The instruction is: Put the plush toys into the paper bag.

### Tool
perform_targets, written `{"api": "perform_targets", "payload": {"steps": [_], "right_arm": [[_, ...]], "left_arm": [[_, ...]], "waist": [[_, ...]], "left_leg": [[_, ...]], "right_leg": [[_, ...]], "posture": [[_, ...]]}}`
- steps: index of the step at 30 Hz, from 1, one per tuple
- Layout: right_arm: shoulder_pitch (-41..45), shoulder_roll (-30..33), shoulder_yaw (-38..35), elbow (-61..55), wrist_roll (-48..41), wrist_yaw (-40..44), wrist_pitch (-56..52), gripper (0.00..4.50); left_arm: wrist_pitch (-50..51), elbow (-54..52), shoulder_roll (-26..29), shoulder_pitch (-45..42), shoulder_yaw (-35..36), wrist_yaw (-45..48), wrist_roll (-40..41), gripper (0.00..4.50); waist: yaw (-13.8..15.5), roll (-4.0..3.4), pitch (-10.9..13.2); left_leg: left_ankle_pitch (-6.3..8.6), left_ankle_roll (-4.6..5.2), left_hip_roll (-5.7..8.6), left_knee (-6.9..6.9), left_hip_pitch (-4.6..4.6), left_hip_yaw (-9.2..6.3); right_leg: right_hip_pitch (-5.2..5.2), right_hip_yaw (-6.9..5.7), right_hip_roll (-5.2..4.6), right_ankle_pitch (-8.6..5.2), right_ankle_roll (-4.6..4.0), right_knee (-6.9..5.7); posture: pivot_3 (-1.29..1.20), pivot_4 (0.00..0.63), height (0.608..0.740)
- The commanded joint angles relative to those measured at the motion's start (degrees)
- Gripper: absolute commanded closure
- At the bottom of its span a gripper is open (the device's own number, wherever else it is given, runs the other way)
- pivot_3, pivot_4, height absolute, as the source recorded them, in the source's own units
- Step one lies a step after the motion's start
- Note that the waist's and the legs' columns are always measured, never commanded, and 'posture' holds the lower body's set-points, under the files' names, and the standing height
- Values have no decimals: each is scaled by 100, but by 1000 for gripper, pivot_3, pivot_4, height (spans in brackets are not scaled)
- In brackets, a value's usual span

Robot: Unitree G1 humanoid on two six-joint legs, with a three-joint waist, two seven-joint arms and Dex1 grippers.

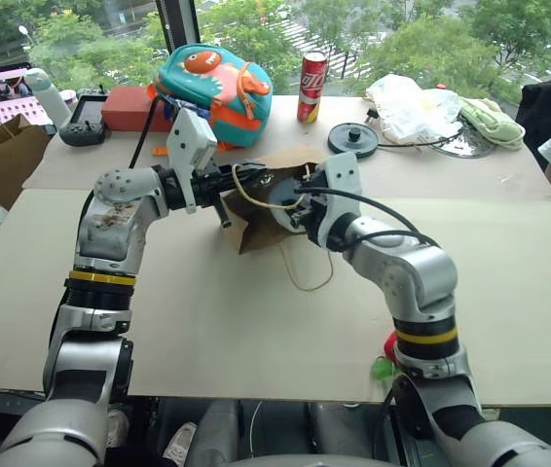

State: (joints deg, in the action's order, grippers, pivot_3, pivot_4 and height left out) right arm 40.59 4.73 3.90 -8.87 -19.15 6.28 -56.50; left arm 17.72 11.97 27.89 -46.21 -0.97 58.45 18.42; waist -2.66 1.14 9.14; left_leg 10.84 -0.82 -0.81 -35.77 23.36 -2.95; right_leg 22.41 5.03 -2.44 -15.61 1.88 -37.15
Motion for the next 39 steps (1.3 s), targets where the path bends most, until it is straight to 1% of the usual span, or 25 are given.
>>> {"api": "perform_targets", "payload": {"steps": [1,2,7,8,10,17,20,21,23,26,29,32,33,36,39], "right_arm": [[285,-270,-138,422,177,-187,536,2323],[335,-342,-211,521,191,-230,634,1925],[358,-386,-358,514,218,-242,681,290],[331,-345,-373,432,215,-227,625,72],[286,-270,-392,298,211,-208,529,72],[-89,252,-698,-810,-143,56,-332,72],[-551,803,-961,-1857,-608,434,-1059,72],[-872,1197,-1078,-2341,-785,630,-1395,72],[-1402,1714,-1457,-3053,-1022,799,-1947,72],[-1868,2034,-1996,-3681,-1057,729,-2648,72],[-2455,2152,-2451,-4409,-816,529,-3459,72],[-3355,1832,-2517,-5034,-874,162,-3600,72],[-3558,1702,-2553,-5096,-945,6,-3600,72],[-4022,1750,-2639,-5113,-1246,-478,-3600,72],[-4266,1665,-2912,-5113,-1788,-1061,-3599,72]], "left_arm": [[-1,-213,15,-62,59,37,118,4500],[2,-217,15,-61,58,43,118,4500],[29,-231,21,-82,70,45,113,4500],[28,-230,20,-82,72,42,108,4500],[31,-235,22,-79,74,38,106,4500],[52,-245,29,-72,81,20,97,4500],[65,-267,34,-55,83,4,91,4500],[70,-273,35,-48,87,-3,89,4500],[69,-273,40,-33,95,-10,85,4500],[61,-274,67,-8,109,-3,91,4500],[43,-246,95,-1,130,14,88,4500],[16,-197,94,-7,140,19,82,4500],[14,-189,88,-8,137,17,83,4500],[8,-176,85,-3,124,40,88,4500],[-8,-132,82,-26,113,73,81,4500]], "waist": [[3,0,0],[3,0,0],[6,-1,1],[4,-1,1],[0,-2,1],[5,-2,1],[16,-2,1],[27,-2,1],[50,-2,1],[37,-2,1],[12,-2,1],[17,-2,1],[10,-2,1],[-3,-2,1],[14,-2,1]], "left_leg": [[0,0,0,0,1,0],[0,0,0,1,4,-1],[0,0,1,2,8,-3],[0,0,1,2,8,-3],[0,0,1,2,8,-3],[0,0,1,3,11,-3],[0,0,1,3,13,-3],[0,0,0,3,17,-6],[1,1,2,1,29,-15],[1,2,5,-3,39,-15],[1,2,2,-4,27,-12],[1,2,-5,-2,13,-14],[1,2,-5,-1,12,-14],[0,0,-2,-5,4,1],[0,0,1,-10,-2,6]], "right_leg": [[1,0,-1,0,0,-1],[2,0,-1,1,-1,-2],[3,-2,-2,1,-2,-6],[3,-3,-2,1,-2,-5],[4,-2,-2,1,-2,-5],[6,-3,-2,1,-2,-3],[7,-3,-2,1,-2,-2],[6,-5,-2,1,-1,-2],[4,-13,-4,1,-1,-1],[4,-16,-7,0,0,5],[5,-15,-4,-1,2,14],[0,-16,7,-5,3,7],[0,-16,7,-6,3,7],[-4,2,3,-7,5,6],[-15,4,-2,-28,41,11]], "posture": [[0,150,739],[0,150,739],[0,150,739],[0,150,739],[0,150,739],[0,150,739],[0,150,739],[0,150,739],[0,150,739],[0,150,739],[0,150,739],[0,150,739],[0,150,739],[0,150,739],[0,150,739]]}}
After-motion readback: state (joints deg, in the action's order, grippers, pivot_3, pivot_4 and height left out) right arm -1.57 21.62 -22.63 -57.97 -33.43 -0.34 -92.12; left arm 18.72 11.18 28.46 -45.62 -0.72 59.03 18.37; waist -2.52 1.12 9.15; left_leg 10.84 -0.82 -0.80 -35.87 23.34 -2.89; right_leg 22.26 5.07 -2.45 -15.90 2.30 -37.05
